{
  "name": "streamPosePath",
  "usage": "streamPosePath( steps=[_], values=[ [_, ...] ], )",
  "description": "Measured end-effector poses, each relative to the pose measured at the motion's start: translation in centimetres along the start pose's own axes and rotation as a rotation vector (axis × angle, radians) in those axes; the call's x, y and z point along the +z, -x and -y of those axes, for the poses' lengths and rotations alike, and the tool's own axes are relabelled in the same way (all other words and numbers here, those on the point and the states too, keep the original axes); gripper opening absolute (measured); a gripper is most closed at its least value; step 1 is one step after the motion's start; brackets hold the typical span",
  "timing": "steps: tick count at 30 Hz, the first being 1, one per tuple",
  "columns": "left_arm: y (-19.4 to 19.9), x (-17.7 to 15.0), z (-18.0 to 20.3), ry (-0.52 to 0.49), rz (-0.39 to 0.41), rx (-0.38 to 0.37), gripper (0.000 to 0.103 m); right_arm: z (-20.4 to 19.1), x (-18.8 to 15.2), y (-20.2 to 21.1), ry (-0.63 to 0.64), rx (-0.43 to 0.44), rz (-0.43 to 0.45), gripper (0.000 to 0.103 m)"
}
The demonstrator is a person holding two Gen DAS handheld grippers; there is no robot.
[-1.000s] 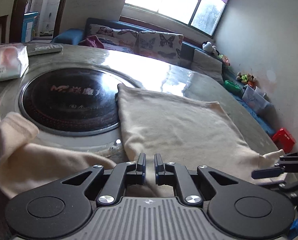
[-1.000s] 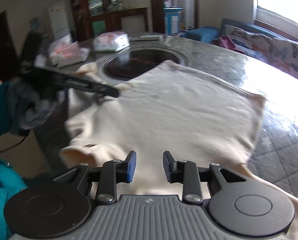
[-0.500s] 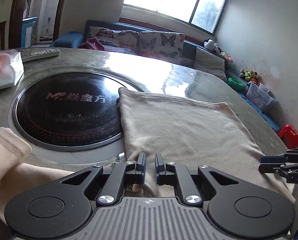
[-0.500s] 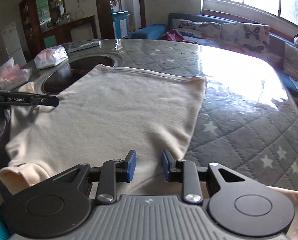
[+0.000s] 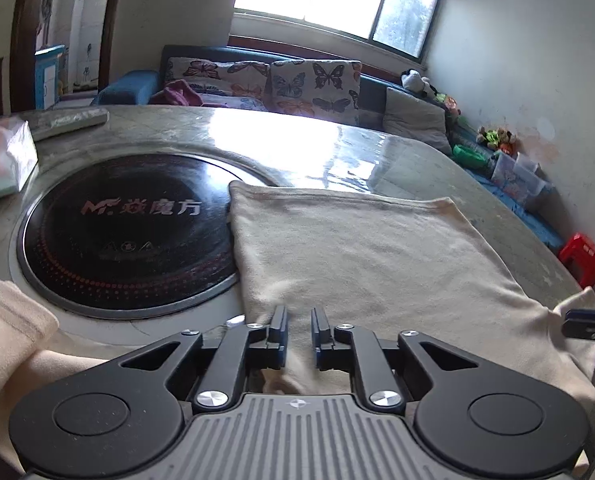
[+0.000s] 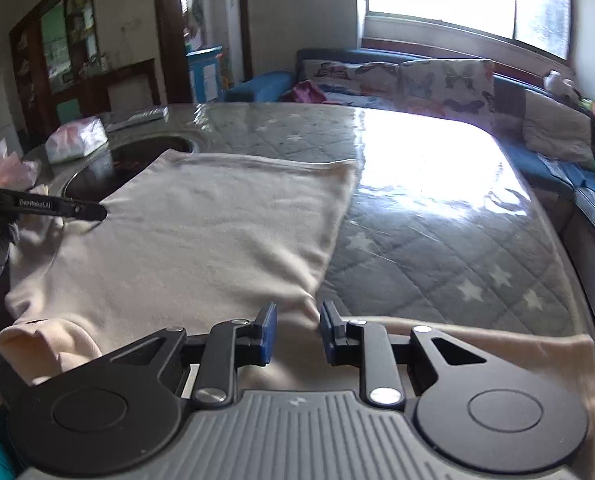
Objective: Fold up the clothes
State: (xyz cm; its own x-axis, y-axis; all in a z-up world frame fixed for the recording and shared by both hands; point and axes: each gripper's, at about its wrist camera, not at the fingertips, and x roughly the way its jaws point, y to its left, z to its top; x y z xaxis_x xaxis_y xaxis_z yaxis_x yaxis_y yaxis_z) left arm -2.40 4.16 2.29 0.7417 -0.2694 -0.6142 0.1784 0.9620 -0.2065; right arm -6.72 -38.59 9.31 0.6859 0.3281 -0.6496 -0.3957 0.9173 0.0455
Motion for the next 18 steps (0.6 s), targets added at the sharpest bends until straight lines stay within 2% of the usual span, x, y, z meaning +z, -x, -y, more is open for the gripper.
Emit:
streamPosePath(
  steps=[10, 14, 18],
  values=[
    [0.9, -0.5, 6.9, -0.173, -0.017, -0.137, 0.019, 5.8, -3.9, 3.6, -0.131, -0.236, -0.030, 0.023],
    [0.9, -0.4, 9.9, -0.244, -0.026, -0.219, 0.021, 8.8, -4.8, 4.4, -0.197, -0.348, -0.031, 0.029],
    [0.3, -1.1, 13.1, -0.322, -0.054, -0.286, 0.021, 11.2, -5.3, 5.2, -0.263, -0.439, -0.009, 0.030]
  ],
)
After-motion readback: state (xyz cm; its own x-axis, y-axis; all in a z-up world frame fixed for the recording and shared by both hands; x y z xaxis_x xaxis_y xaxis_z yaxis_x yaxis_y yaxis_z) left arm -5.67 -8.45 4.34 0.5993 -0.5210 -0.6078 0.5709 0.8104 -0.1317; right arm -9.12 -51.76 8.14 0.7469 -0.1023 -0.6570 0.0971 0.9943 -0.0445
